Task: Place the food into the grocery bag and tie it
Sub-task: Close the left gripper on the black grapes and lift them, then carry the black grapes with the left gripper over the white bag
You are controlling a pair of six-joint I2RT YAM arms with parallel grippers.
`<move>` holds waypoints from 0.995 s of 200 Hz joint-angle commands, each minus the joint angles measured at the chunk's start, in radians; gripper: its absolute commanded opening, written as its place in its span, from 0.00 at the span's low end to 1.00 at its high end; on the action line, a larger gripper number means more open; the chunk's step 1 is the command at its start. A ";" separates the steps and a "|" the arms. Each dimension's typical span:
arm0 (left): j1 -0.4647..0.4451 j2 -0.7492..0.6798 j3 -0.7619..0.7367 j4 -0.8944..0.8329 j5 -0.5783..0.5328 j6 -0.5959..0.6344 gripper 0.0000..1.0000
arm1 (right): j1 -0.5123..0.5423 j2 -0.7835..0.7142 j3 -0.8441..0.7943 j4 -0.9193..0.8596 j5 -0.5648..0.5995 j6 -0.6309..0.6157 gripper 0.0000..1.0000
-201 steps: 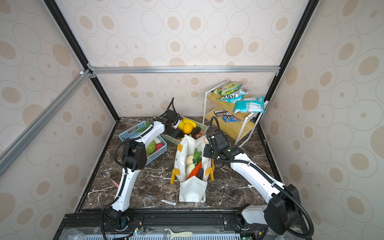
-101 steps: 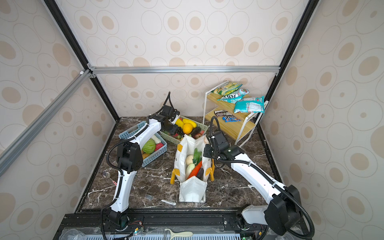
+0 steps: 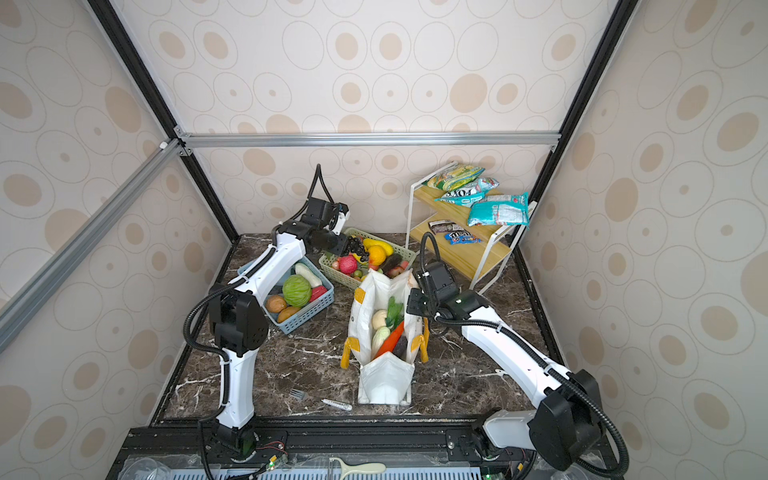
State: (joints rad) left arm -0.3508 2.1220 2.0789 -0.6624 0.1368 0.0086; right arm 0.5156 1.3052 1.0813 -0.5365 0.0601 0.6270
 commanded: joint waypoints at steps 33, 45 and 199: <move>0.010 -0.194 -0.100 0.146 0.164 -0.081 0.27 | -0.002 0.025 0.043 -0.046 0.012 -0.017 0.00; 0.011 -0.224 -0.123 0.165 0.195 -0.097 0.27 | -0.003 0.026 0.045 -0.043 0.012 -0.018 0.00; -0.148 -0.638 -0.558 0.355 0.358 -0.246 0.30 | -0.005 -0.021 0.053 -0.044 0.032 -0.021 0.00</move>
State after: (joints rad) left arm -0.4423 1.5421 1.5642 -0.3405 0.4988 -0.2226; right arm 0.5156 1.3075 1.1110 -0.5617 0.0731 0.6121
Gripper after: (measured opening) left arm 0.297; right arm 0.052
